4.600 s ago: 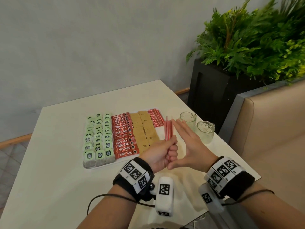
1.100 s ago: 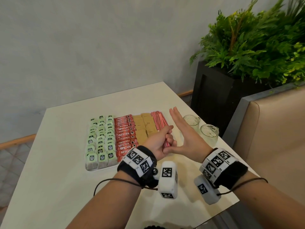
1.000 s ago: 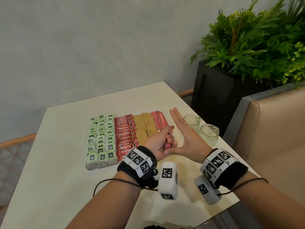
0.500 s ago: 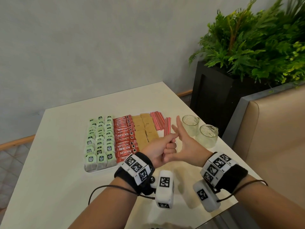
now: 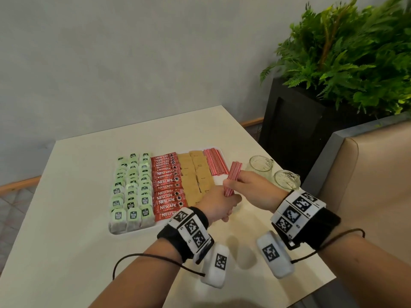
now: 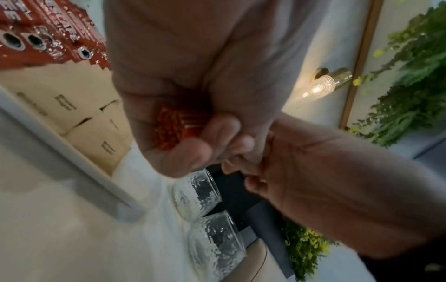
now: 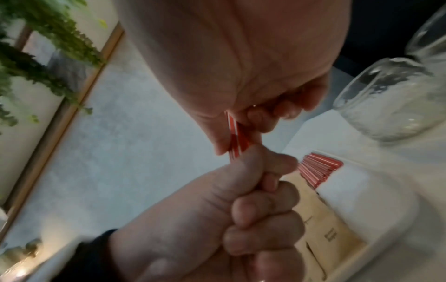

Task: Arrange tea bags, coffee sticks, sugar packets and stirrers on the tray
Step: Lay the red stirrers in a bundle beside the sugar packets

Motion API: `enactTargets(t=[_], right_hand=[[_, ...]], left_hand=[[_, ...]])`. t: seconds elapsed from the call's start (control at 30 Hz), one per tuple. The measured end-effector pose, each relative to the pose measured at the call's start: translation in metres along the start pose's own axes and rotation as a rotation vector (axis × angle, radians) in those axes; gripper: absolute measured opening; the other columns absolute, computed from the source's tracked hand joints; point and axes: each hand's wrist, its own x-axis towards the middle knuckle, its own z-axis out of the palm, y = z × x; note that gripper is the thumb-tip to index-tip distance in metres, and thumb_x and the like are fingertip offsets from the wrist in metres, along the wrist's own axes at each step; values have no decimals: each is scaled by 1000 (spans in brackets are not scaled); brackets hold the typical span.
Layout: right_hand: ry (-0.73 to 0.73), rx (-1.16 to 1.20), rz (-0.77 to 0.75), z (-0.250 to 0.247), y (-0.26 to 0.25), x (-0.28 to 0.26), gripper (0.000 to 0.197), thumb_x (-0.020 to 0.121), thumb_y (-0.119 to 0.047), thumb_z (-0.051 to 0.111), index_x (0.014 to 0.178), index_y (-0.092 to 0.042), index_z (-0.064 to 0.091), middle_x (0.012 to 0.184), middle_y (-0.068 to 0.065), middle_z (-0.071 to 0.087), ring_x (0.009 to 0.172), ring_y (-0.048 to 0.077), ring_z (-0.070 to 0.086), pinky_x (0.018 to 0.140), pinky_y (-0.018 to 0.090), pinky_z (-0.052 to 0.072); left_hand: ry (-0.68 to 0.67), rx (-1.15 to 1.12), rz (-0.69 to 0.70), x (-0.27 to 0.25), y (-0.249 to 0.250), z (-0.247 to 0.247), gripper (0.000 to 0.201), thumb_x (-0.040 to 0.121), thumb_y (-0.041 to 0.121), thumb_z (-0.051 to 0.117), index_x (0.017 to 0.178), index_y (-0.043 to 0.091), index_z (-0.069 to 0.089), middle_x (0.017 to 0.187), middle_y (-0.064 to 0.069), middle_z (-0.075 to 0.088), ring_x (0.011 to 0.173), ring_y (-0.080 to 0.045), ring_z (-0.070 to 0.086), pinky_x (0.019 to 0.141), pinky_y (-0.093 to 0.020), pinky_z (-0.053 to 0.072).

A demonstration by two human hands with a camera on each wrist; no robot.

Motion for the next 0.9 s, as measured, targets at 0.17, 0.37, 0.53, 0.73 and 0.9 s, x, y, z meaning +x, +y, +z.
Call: enactTargets(t=[0.17,0.37,0.53,0.73,0.9], right_hand=[[25,4,-39,-7,-21,25,29,97,-29,51,100,-4,64,95,15,69,88,32,64,82,46,51],[36,-192,59,-6,-7,76,31,99,-30,47,94,-4,64,80,6,61,74,22,56,65,33,43],[-17,-285,165,11,25,97,31,99,-31,47,101,-5,65,89,13,66,77,26,60,64,33,44],[-112,-308,220,20,42,104,34,96,-31,50,100,-1,66,95,15,68,86,29,65,80,41,53],[-108,-324,223,25,47,107,34,94,-32,54,102,0,64,96,17,69,87,30,66,83,44,55]], left_hand=[[90,95,104,24,0,-15,17,97,17,55,80,14,58,51,2,56,45,-8,51,59,-27,48],[114,522,154,57,-11,-39,42,88,53,63,110,17,57,92,5,69,80,-13,64,72,-33,52],[221,766,99,62,-35,-40,75,85,59,60,148,31,30,155,3,36,146,-25,25,118,-55,9],[168,989,37,73,-45,-30,106,83,70,53,155,27,-12,162,7,-15,146,-29,-25,104,-58,-27],[157,1073,25,76,-54,-23,104,84,73,45,155,22,-11,163,4,-13,147,-30,-24,96,-56,-35]])
